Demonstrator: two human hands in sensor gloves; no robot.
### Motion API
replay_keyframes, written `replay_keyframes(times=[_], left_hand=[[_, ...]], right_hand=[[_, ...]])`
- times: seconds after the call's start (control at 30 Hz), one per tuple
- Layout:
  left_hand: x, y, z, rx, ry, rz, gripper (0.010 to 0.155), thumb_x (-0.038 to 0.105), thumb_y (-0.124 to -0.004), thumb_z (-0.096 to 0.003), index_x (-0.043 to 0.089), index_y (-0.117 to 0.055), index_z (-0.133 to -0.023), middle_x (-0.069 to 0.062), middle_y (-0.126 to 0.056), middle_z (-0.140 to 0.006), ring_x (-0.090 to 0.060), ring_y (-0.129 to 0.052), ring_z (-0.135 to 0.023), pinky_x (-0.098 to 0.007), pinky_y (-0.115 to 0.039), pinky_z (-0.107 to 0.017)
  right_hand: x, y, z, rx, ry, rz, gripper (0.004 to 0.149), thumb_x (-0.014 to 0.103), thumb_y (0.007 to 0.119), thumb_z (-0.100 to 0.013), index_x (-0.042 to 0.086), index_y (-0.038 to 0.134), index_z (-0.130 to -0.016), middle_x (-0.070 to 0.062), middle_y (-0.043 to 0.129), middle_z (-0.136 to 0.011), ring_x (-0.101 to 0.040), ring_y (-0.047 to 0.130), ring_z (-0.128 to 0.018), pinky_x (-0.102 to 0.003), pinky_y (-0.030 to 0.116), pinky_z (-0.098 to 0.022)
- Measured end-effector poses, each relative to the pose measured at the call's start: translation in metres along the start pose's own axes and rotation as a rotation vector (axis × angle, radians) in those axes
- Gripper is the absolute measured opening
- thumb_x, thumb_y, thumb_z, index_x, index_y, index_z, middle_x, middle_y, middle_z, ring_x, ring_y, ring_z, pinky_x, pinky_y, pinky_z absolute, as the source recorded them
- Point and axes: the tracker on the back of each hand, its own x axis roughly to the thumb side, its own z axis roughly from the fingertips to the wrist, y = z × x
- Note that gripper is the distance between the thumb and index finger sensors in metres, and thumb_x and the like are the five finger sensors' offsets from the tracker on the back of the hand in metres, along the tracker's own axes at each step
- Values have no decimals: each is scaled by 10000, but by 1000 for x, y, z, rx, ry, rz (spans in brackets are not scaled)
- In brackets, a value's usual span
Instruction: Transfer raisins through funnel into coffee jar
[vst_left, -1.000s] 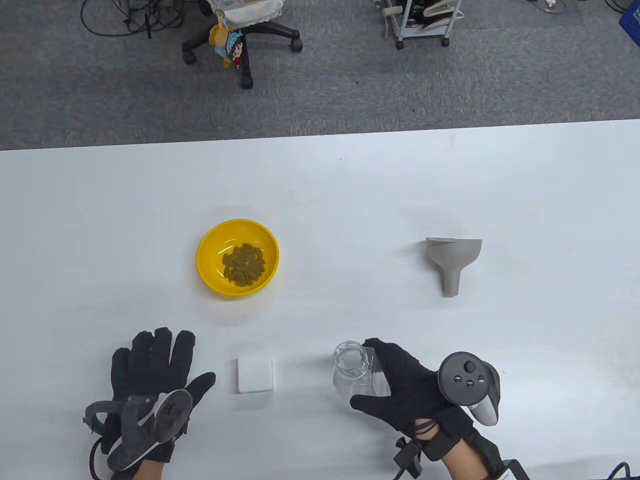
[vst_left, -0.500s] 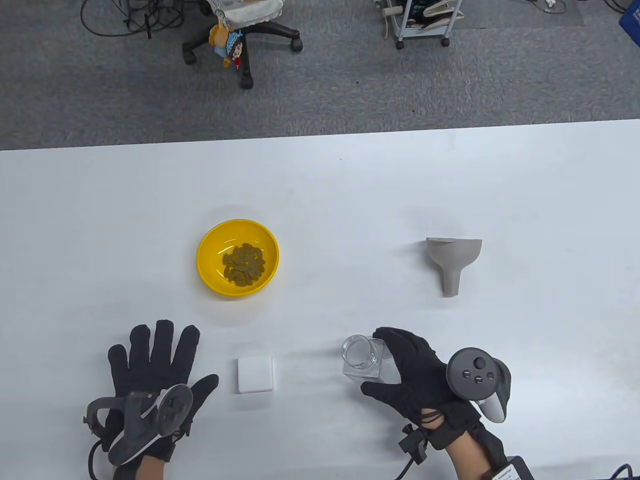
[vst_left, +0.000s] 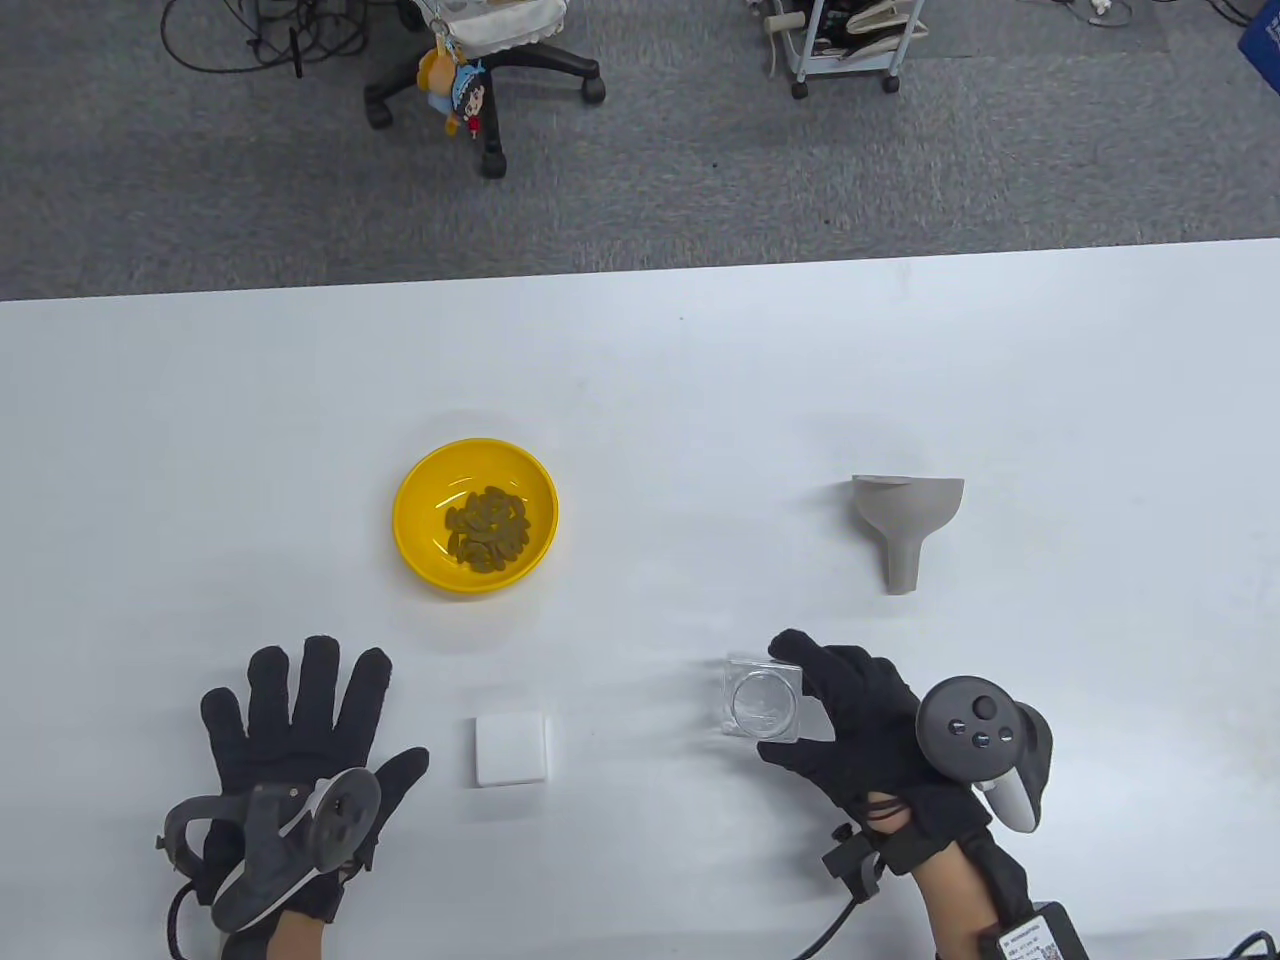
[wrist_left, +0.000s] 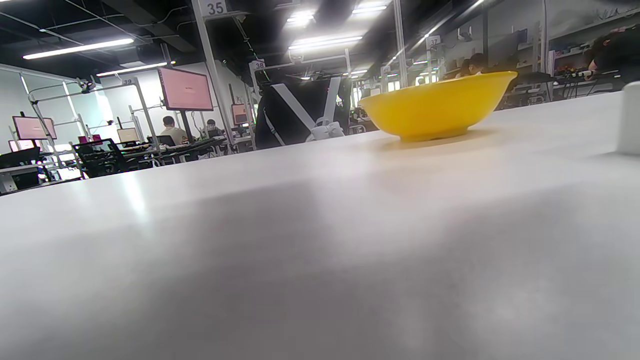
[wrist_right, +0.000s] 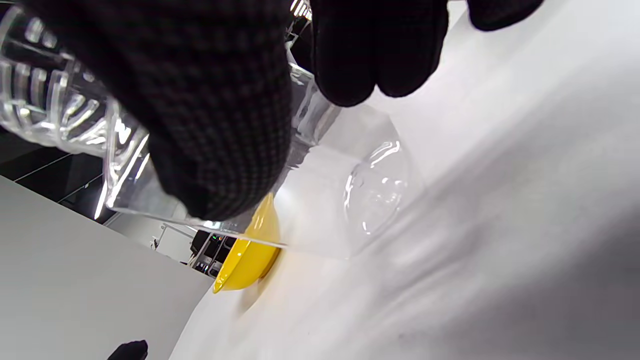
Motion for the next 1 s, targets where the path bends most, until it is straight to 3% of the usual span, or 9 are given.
replay_keyframes(times=[0.47,1.0], left_hand=[[3,-2,-1,-35,-5,-6,892,866,-554,-372,479,-239,-1111,13,-315,-1279,-412,-291,-1153,-737,-294,-764],[4,-2,-2,-53,-2,0,903,865,-571,-368,477,-231,-1109,1,-308,-1274,-404,-299,-1150,-734,-295,-764]], right_hand=[[-23,6,-16,136,98,-81,839,360,1039,-319,345,616,-1043,-148,767,-989,-401,738,-888,-679,562,-683],[-23,-4,-11,57,138,-5,778,355,1008,-353,255,652,-1037,-160,757,-992,-414,735,-889,-671,577,-674]])
